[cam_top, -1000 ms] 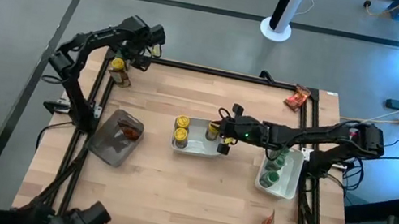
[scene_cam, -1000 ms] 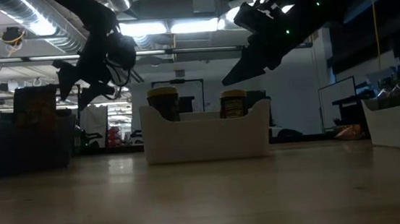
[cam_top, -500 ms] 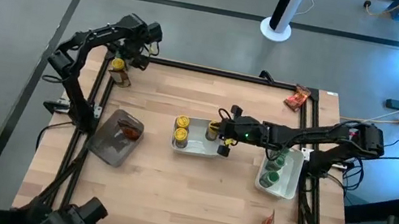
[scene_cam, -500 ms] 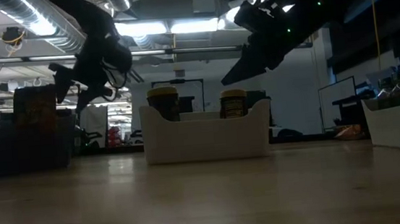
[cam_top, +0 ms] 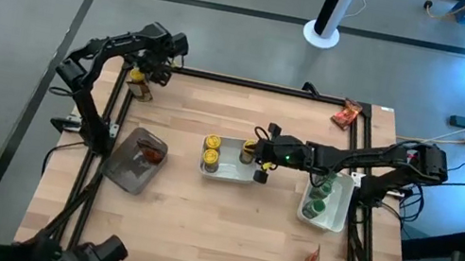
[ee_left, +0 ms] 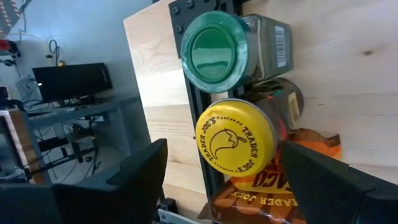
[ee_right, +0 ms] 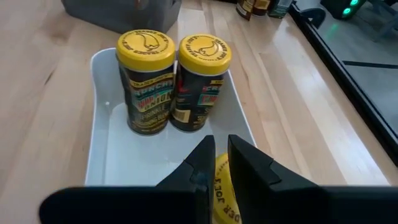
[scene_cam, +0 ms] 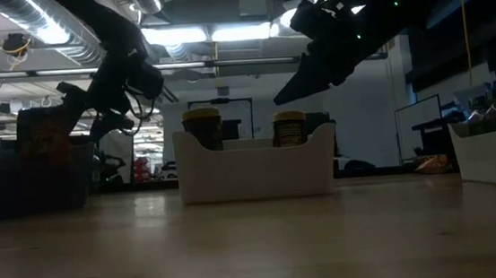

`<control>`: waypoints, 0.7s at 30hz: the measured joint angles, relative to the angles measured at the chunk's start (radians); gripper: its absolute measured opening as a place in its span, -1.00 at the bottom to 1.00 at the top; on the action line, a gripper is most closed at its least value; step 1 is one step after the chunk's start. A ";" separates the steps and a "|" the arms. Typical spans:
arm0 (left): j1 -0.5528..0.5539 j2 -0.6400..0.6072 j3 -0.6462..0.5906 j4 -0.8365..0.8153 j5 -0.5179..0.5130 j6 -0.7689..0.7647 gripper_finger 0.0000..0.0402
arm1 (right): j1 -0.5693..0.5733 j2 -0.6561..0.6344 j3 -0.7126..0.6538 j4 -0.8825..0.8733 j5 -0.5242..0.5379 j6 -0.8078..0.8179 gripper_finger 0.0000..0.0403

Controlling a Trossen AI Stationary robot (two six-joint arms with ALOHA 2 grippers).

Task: Sort spices by type
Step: Put the yellow seasoning bottle into the left white bin

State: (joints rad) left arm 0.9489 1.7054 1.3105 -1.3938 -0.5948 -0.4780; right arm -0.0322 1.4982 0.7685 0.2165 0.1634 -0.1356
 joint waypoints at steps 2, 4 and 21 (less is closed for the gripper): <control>-0.004 0.000 -0.011 0.006 -0.006 0.000 0.48 | 0.000 0.000 0.000 0.000 -0.002 0.000 -0.77; -0.007 0.000 -0.025 0.021 -0.008 0.004 0.48 | 0.000 0.000 0.000 0.002 -0.002 0.000 -0.77; -0.014 -0.001 -0.110 0.127 -0.008 0.046 0.48 | 0.000 0.000 0.000 0.018 -0.026 0.000 -0.77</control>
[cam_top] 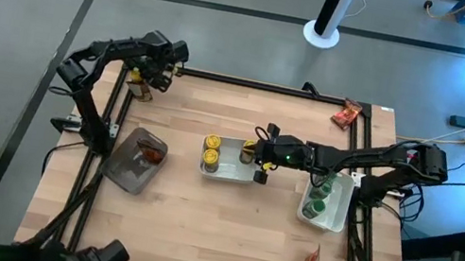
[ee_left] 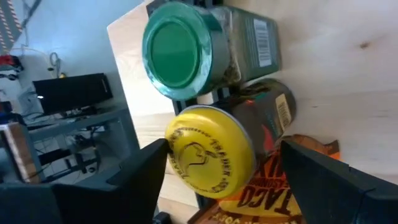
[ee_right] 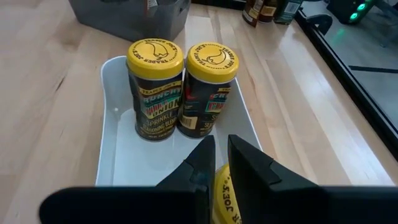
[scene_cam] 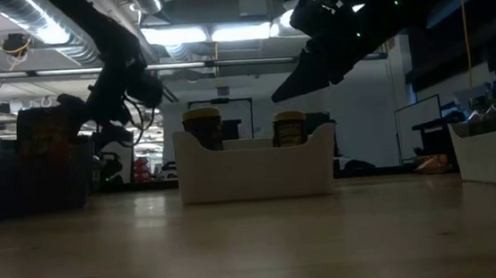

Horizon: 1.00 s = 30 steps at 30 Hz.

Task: Sort spices by type
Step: Put the yellow seasoning bottle into the left white bin

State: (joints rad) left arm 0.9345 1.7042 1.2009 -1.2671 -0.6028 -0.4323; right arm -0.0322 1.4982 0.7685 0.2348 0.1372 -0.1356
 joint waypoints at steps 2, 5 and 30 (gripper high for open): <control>-0.006 0.000 -0.015 0.011 -0.005 0.012 0.48 | 0.000 0.000 0.000 0.000 0.000 0.000 -0.77; -0.008 -0.001 -0.026 0.029 -0.010 0.016 0.48 | 0.000 0.000 0.000 0.000 0.000 0.000 -0.77; -0.066 -0.003 -0.026 0.041 0.046 0.066 0.48 | 0.000 0.000 0.000 0.002 0.000 0.000 -0.77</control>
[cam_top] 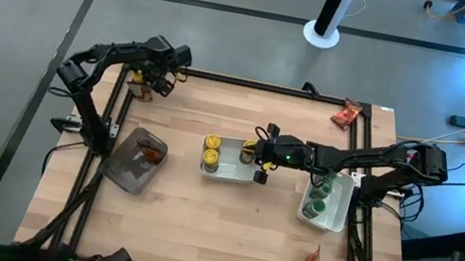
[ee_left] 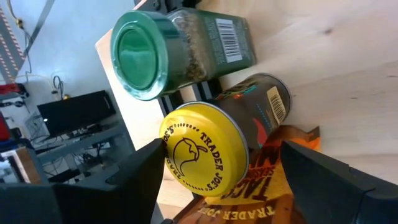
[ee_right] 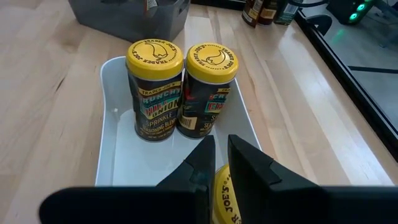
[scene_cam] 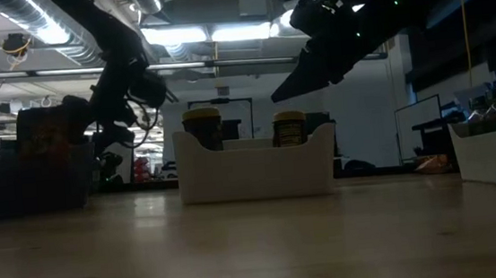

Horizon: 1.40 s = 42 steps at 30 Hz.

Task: Sort spices by type
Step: Put the yellow seasoning bottle into the left white bin

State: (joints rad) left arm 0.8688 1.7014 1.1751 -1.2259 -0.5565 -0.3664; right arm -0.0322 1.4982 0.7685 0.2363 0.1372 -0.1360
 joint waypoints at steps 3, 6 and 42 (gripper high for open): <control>-0.015 0.000 0.000 0.001 0.002 -0.004 0.48 | 0.000 0.000 0.000 0.000 0.000 0.000 -0.77; -0.033 0.001 0.000 0.001 0.003 -0.007 0.48 | 0.000 0.000 0.000 0.000 0.000 0.000 -0.77; -0.198 0.006 0.113 -0.147 0.038 -0.093 0.48 | 0.000 0.000 0.000 -0.002 0.000 0.000 -0.77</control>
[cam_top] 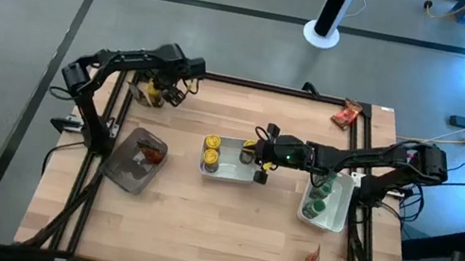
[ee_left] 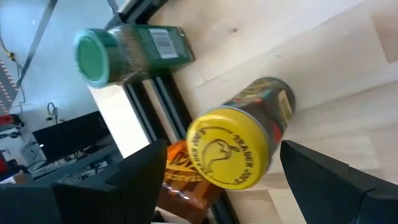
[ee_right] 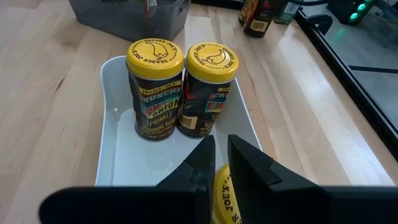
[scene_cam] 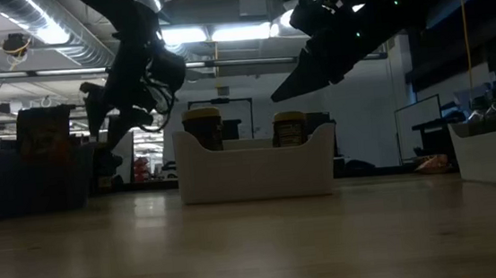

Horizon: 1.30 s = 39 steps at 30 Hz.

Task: Sort spices by type
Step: Put the yellow seasoning bottle into the left white bin

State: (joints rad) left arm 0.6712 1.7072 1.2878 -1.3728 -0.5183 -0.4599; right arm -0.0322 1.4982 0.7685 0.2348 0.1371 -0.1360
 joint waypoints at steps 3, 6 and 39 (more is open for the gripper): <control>0.002 -0.001 0.011 -0.005 -0.010 0.001 0.48 | 0.000 0.000 0.000 0.000 0.000 0.000 -0.77; 0.017 -0.001 0.011 -0.013 0.003 0.022 0.48 | 0.000 0.011 0.001 -0.001 0.000 0.000 -0.77; 0.157 -0.005 -0.170 0.259 0.263 0.217 0.47 | 0.000 0.036 0.001 0.003 0.000 -0.024 -0.77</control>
State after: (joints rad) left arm 0.8279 1.7027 1.1183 -1.1137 -0.2554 -0.2427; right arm -0.0326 1.5341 0.7692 0.2375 0.1368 -0.1601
